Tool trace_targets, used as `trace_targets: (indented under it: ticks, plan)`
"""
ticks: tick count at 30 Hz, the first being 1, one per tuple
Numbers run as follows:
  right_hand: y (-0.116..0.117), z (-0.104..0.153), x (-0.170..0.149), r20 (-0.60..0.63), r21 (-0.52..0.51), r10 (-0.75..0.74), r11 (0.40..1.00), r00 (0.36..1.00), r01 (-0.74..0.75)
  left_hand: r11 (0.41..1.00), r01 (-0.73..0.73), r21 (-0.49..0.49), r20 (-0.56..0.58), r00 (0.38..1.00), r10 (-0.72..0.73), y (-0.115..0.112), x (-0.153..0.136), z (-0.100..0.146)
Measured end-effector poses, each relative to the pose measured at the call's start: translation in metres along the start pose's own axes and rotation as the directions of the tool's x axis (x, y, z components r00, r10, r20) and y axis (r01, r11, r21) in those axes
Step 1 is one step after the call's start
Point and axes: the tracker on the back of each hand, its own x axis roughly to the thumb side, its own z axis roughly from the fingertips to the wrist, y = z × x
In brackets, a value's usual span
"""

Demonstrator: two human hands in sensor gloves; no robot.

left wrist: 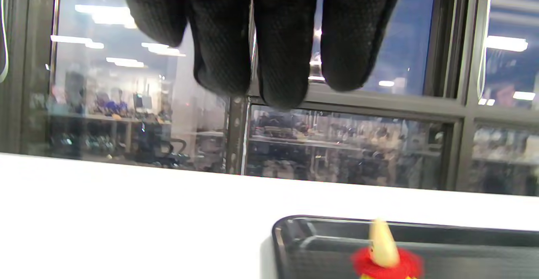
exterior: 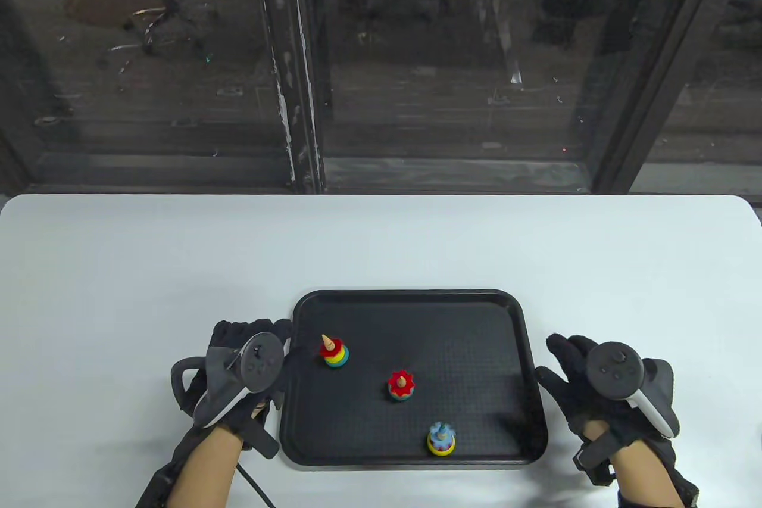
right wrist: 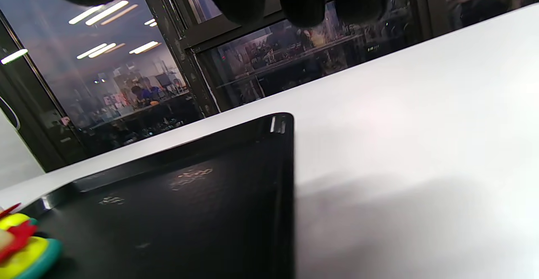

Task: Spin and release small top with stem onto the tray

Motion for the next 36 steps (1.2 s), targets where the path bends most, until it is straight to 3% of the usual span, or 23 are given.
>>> trace_targets:
  ticks: [8,14,27,36]
  plan:
    - [0.003,-0.001,-0.002,-0.013,-0.002,0.022,1.0,1.0,-0.022,0.996,-0.057,-0.073,0.008,0.998,0.057,-0.024,-0.006,0.009]
    - [0.008,-0.005,-0.009,-0.037,0.034,0.026,0.999,0.999,-0.024,0.971,-0.03,-0.239,-0.006,1.0,0.03,-0.048,-0.011,0.006]
    - [0.007,-0.003,-0.011,-0.013,0.016,0.01,1.0,1.0,-0.009,0.955,-0.074,-0.288,0.034,0.996,0.088,-0.056,-0.009,0.005]
    - [0.017,-0.005,-0.009,-0.015,0.043,0.074,0.996,0.997,-0.074,0.944,-0.083,-0.318,0.036,0.994,0.099,-0.061,-0.007,0.004]
